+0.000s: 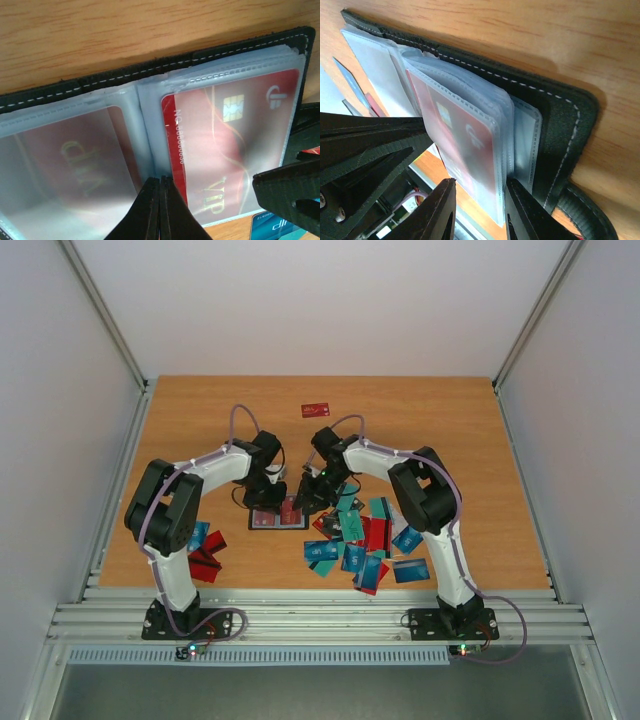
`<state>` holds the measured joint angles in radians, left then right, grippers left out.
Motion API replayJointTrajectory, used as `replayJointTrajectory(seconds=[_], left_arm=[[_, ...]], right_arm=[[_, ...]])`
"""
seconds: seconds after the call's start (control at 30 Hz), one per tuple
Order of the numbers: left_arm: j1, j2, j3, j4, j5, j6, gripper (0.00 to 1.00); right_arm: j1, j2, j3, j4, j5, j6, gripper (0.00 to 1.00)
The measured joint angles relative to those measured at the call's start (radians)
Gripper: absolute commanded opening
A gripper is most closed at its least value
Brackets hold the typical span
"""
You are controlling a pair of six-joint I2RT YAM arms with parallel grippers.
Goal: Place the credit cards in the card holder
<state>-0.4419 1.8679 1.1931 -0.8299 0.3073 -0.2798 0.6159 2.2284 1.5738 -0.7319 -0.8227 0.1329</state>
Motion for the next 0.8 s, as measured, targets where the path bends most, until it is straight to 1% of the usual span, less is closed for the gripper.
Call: replayJointTrajectory(seconds=[0.37, 0.8], left_arm=[[0.0, 0.0, 0.0, 0.0, 0.016, -0.005, 0.02], [-0.001, -0.003, 0.002, -0.01, 0.036, -0.029, 0.02]], right_arm=[[0.008, -0.002, 0.008, -0.026, 0.015, -0.005, 0.28], [0.045, -0.007, 0.053, -0.095, 0.076, -0.014, 0.26]])
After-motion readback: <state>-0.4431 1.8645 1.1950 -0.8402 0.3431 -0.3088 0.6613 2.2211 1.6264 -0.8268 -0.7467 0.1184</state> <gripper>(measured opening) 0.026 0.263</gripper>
